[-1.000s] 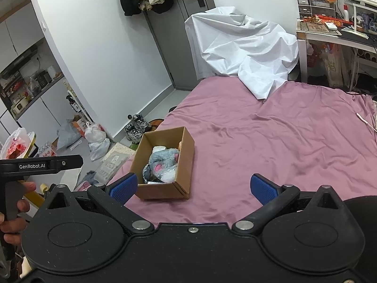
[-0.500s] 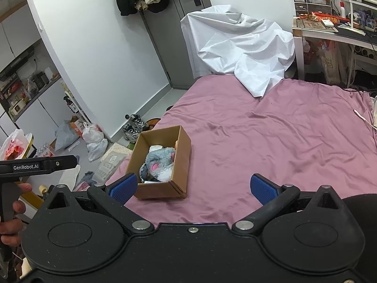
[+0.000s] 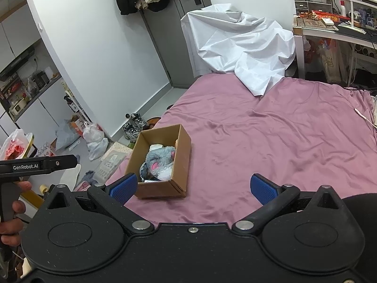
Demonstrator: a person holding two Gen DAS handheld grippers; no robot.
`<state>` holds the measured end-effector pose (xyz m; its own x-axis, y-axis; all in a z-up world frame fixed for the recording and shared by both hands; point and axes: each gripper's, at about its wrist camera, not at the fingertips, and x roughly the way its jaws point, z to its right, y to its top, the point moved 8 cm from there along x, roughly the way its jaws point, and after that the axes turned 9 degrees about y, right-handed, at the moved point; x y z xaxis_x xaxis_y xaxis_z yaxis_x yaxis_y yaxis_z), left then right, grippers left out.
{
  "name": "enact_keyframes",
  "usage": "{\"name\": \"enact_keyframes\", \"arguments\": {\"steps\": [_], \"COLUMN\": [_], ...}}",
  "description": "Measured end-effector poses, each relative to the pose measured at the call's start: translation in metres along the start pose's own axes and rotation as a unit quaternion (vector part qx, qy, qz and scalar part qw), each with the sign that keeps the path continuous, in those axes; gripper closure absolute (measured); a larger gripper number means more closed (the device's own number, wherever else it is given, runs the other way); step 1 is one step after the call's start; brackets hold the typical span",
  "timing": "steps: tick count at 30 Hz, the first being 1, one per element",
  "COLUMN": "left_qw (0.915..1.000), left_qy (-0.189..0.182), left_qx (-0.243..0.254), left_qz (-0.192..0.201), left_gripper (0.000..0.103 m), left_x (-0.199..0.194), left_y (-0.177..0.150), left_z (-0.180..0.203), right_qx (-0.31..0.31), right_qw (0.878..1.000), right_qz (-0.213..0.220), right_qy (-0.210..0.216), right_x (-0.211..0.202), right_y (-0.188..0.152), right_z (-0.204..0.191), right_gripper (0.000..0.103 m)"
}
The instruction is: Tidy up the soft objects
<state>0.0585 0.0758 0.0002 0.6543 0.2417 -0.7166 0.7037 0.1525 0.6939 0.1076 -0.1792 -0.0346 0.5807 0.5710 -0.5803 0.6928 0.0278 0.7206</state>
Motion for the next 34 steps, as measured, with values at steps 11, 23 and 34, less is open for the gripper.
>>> {"name": "enact_keyframes", "arguments": {"steps": [11, 23, 34], "left_qw": [1.0000, 1.0000, 0.9999], "left_qy": [-0.007, -0.002, -0.011], "left_qx": [-0.002, 0.002, 0.005], "left_qz": [-0.001, -0.003, -0.004], "left_gripper": [0.001, 0.001, 0.001], "left_x": [0.004, 0.010, 0.021], "left_y": [-0.002, -0.004, -0.004], "left_z": [0.002, 0.003, 0.015], "right_qx": [0.004, 0.009, 0.017], "right_qw": [1.000, 1.000, 1.000], "right_qz": [-0.007, -0.008, -0.010], "right_qy": [-0.003, -0.004, -0.002], "right_x": [0.002, 0.004, 0.005], "right_y": [-0.002, -0.003, -0.006], "right_z": [0.000, 0.004, 0.013], "right_gripper": [0.000, 0.000, 0.000]}}
